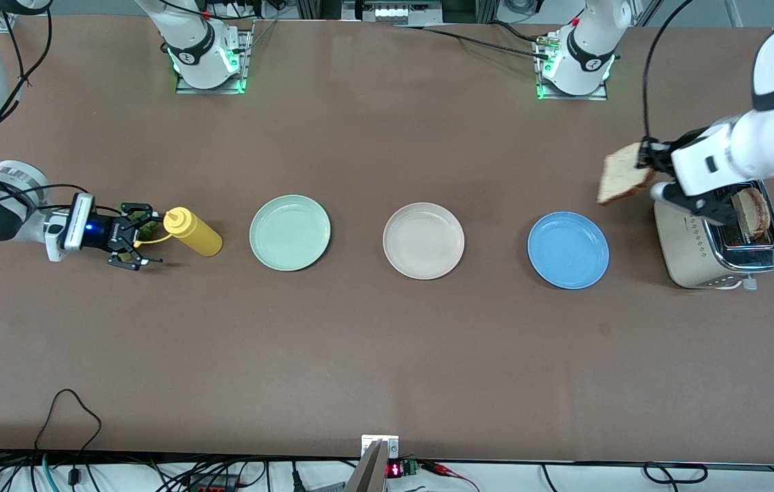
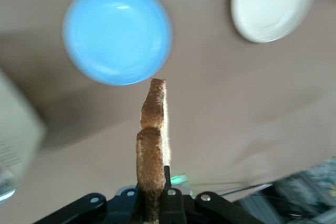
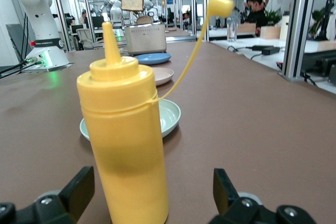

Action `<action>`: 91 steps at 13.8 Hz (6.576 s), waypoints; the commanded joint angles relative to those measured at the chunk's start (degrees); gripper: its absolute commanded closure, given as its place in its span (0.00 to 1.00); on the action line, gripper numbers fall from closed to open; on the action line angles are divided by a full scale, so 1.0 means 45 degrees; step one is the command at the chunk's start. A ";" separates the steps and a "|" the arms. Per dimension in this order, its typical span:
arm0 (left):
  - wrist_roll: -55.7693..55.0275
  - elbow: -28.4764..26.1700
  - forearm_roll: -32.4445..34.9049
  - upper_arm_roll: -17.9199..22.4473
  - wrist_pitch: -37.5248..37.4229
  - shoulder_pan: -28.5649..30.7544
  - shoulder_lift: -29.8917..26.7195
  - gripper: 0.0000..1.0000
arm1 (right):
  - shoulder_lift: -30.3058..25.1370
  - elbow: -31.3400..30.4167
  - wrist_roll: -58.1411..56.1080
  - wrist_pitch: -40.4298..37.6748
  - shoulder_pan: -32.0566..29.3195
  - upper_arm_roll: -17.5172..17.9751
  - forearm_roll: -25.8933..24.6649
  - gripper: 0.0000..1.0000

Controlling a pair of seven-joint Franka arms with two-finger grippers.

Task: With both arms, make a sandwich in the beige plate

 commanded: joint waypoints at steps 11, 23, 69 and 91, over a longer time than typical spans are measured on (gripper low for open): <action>0.0197 -0.2843 -0.8834 -0.1076 0.5079 -0.0543 0.0804 1.00 | 0.1498 0.0332 -0.1025 -0.1381 0.0055 0.0565 0.0896 0.00; 0.8594 -0.5073 -1.5334 -0.2267 0.9811 -0.0738 0.4511 1.00 | 0.1518 0.0332 -0.1084 -0.1323 0.0583 0.0683 0.1327 0.64; 0.0809 -0.0177 0.2956 -0.1820 0.2887 0.0883 0.3052 0.00 | -0.2916 0.2088 1.9257 1.1158 1.0853 0.0546 -1.2822 0.62; -0.2801 -0.1278 0.2785 0.3588 0.4609 -0.2806 -0.0537 0.00 | 0.1537 0.6464 2.9952 0.6900 1.6716 -0.0567 -2.2852 0.58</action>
